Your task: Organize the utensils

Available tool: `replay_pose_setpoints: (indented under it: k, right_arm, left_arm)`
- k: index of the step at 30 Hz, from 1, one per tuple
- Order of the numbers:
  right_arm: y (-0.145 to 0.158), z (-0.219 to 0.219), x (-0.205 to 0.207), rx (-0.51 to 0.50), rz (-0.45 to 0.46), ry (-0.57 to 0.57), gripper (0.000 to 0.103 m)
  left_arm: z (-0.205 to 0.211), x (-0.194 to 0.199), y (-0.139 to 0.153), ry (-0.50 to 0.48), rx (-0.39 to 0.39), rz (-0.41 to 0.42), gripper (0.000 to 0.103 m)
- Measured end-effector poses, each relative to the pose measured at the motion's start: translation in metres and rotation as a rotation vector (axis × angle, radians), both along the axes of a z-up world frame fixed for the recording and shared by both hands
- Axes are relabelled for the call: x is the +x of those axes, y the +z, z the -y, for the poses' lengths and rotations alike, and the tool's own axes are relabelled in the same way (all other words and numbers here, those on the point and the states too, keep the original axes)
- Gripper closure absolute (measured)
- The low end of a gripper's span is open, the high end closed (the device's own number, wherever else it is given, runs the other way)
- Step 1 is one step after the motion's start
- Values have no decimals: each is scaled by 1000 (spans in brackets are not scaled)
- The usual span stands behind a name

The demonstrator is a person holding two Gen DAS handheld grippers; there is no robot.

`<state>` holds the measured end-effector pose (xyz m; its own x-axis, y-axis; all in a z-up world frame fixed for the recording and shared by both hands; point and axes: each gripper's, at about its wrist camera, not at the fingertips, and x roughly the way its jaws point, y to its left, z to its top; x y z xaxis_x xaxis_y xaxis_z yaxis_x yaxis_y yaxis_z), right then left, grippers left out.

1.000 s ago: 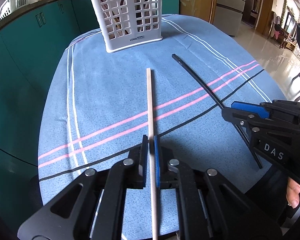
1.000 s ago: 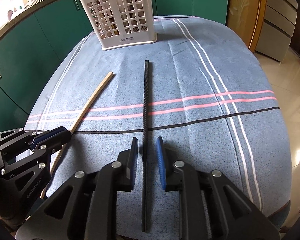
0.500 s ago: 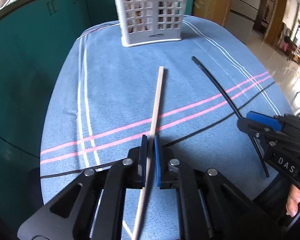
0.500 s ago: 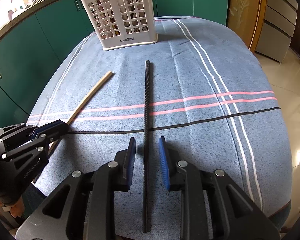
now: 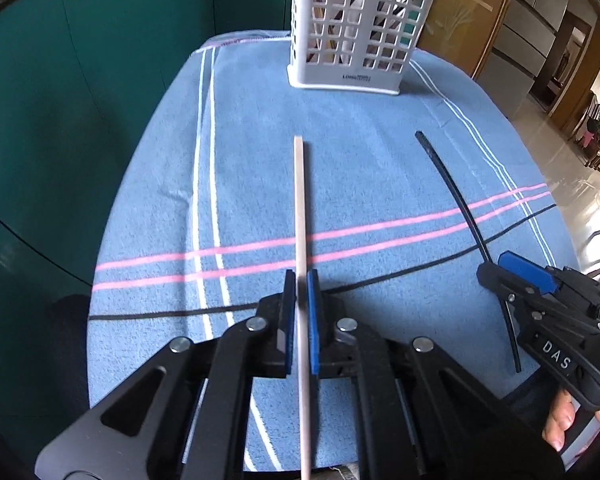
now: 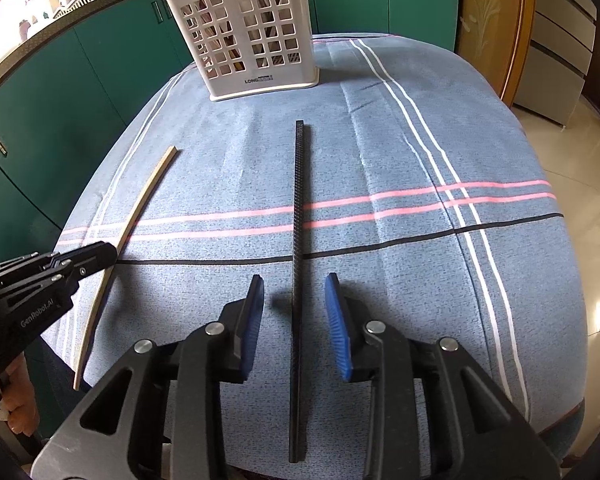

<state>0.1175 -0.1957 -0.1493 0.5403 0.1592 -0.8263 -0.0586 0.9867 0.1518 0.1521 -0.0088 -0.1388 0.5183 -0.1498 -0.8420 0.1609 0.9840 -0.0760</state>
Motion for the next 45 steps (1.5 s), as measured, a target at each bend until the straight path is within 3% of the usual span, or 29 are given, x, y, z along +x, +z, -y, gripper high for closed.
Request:
replay_pose_setpoints:
  k: [4, 9, 19, 22, 24, 27, 37, 40, 45]
  right_arm:
    - [0, 2, 0, -3, 1, -12, 71]
    - [6, 3, 6, -31, 24, -9, 71]
    - [2, -13, 38, -83, 17, 26, 71]
    - [1, -19, 39, -95, 21, 50, 79]
    - [0, -22, 38, -86, 20, 66, 93]
    - [0, -26, 35, -65, 16, 88, 96]
    - [2, -34, 24, -48, 17, 120, 96]
    - [5, -31, 27, -53, 30, 100, 82]
    - [2, -32, 36, -63, 20, 97, 81]
  left_arm:
    - [2, 3, 2, -2, 29, 25, 92]
    - [6, 12, 1, -16, 78, 61, 78]
    - [18, 29, -8, -41, 114, 50, 78]
    - [17, 32, -8, -42, 112, 50, 78]
    - [17, 31, -8, -40, 111, 51, 79]
    - [17, 30, -9, -39, 111, 52, 85]
    - [14, 27, -8, -37, 100, 40, 87]
    - [15, 30, -9, -37, 109, 44, 84]
    - [15, 34, -9, -38, 120, 50, 78]
